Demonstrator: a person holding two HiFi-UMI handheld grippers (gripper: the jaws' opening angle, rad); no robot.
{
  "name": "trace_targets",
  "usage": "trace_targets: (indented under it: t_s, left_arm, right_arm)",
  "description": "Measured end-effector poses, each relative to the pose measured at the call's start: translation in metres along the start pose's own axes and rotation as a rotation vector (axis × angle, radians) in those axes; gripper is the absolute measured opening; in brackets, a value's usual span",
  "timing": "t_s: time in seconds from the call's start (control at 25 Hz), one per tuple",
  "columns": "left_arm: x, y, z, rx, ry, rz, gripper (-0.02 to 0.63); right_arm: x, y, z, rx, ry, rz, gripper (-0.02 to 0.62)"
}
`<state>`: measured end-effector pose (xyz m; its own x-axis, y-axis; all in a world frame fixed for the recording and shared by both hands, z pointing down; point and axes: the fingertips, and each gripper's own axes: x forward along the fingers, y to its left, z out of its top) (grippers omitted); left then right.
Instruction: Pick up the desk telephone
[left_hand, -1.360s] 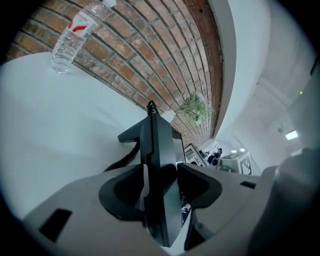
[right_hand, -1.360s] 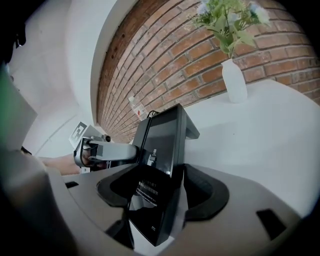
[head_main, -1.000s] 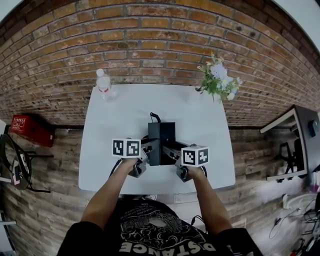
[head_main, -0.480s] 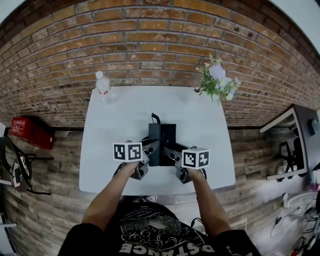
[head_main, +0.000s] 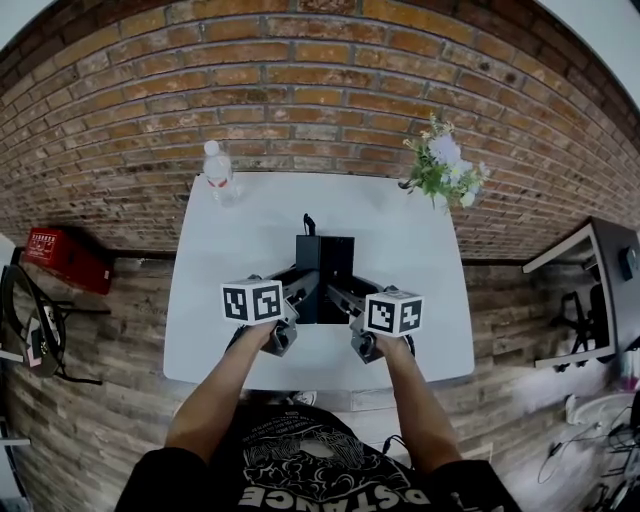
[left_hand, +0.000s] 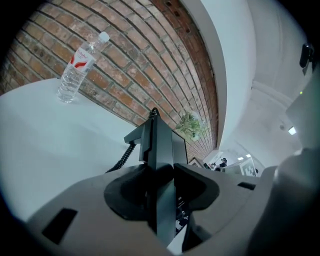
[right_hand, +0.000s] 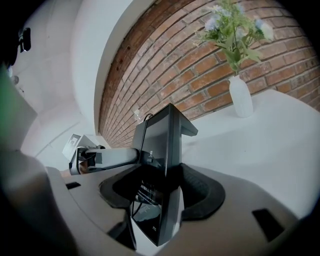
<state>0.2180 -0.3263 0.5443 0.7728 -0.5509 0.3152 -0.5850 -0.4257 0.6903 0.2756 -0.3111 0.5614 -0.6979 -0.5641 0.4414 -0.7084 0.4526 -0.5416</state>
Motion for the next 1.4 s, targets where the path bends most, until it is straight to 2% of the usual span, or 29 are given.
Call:
trace_targets:
  t_s: [0.64,0.96,1.4]
  left_arm:
    - [-0.073,-0.024,0.091,0.146,-0.203,0.015,0.155]
    - [-0.114,-0.033,0.132,0.201,-0.278,0.035,0.153]
    - [-0.165,-0.075,0.18,0.33,-0.396,0.032,0.155]
  right_arm:
    - [0.015,0.087,0.077,-0.153,-0.138,0.079,0.238]
    - [0.025,0.134,0.109,-0.214,-0.19,0.116,0.238]
    - [0.009,0.195,0.154,-0.321,-0.305,0.167,0.239]
